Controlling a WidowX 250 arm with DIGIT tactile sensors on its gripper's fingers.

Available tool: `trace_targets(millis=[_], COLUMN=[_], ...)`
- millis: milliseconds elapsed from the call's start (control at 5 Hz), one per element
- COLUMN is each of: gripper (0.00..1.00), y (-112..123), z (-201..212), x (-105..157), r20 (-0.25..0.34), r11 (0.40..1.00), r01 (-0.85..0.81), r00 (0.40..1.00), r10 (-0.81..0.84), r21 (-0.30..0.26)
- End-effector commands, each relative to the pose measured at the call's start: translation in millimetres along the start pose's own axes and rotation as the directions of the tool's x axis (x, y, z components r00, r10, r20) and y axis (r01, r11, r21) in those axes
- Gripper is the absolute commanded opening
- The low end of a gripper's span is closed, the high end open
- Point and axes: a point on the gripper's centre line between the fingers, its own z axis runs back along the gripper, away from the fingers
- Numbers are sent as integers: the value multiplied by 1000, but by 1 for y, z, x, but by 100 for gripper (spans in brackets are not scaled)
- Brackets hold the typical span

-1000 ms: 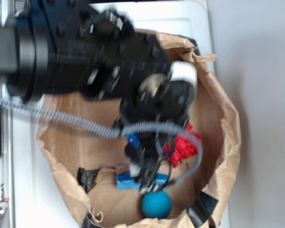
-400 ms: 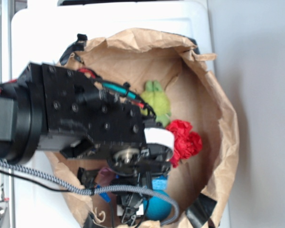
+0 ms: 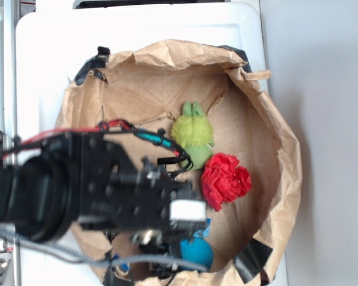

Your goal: Grab the blue sponge.

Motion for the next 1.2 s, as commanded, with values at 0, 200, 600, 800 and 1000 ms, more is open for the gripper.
trace_targets(millis=[0, 200, 600, 800, 1000], gripper=[0, 0, 0, 0, 0], y=[-8, -5, 36, 52, 56], z=[15, 57, 149, 168, 166], x=[-17, -15, -6, 7, 11], r20=[-7, -16, -59, -52, 10], r11=[999, 994, 993, 990, 994], r01=[-31, -76, -52, -45, -23], r00=[1000, 997, 997, 998, 1000], r10=[30, 75, 46, 38, 24], r21=[-13, -81, -104, -130, -103])
